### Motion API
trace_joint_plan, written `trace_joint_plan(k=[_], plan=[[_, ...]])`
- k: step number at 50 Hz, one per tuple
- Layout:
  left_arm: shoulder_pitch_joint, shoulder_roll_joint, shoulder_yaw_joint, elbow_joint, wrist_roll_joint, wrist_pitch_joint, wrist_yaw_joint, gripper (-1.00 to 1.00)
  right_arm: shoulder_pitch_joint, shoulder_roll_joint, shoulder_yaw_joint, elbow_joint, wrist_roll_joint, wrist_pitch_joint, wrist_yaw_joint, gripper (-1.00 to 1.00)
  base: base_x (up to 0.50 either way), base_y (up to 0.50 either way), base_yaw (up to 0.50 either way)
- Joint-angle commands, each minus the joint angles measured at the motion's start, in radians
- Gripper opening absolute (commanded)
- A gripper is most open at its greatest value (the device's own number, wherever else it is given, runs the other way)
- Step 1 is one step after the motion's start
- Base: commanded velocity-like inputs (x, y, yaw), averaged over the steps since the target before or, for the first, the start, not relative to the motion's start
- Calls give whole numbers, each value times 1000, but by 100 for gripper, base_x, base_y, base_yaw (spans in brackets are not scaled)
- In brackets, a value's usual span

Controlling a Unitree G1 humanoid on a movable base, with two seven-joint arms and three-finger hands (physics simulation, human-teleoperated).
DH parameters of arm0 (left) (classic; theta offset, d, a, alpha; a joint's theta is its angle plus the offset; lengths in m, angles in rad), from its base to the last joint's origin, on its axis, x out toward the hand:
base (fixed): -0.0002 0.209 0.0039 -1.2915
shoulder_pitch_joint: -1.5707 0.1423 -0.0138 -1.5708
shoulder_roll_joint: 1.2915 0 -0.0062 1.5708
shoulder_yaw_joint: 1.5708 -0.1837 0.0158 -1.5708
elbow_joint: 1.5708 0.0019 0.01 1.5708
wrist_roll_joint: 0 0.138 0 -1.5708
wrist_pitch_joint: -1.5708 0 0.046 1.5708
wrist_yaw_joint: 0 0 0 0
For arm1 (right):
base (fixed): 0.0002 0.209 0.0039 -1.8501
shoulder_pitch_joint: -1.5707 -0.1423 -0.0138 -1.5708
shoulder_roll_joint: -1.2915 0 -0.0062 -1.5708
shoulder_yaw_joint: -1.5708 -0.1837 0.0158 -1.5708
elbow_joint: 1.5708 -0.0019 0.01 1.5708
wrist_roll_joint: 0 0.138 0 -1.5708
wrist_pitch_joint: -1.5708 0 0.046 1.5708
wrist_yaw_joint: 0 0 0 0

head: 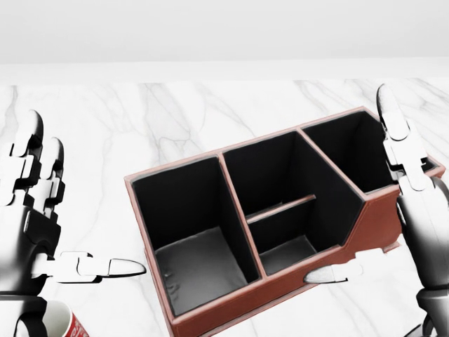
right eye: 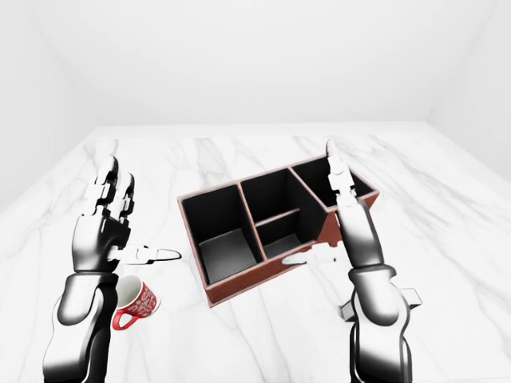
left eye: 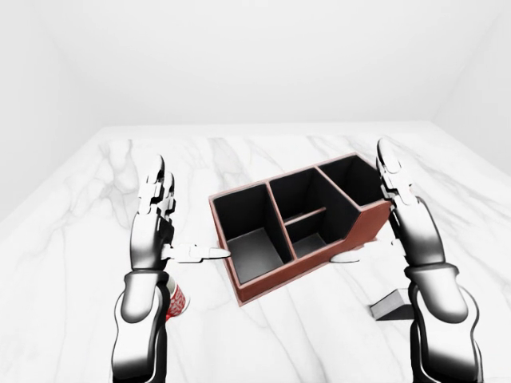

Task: Pick up the book and place it in the back compartment of the caddy.

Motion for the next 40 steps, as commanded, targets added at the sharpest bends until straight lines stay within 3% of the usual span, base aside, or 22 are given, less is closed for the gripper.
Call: trace_joint_plan(k=[1,40], plan=[[1,0,0,-5,1,0,-1,100,-3,-3,-44,-56,-81,0,68,100,0,0,0],[1,0,-1,0,2,0,-2,100,-14,-31,-125,-104,-157,0,155,100,0,0,0]])
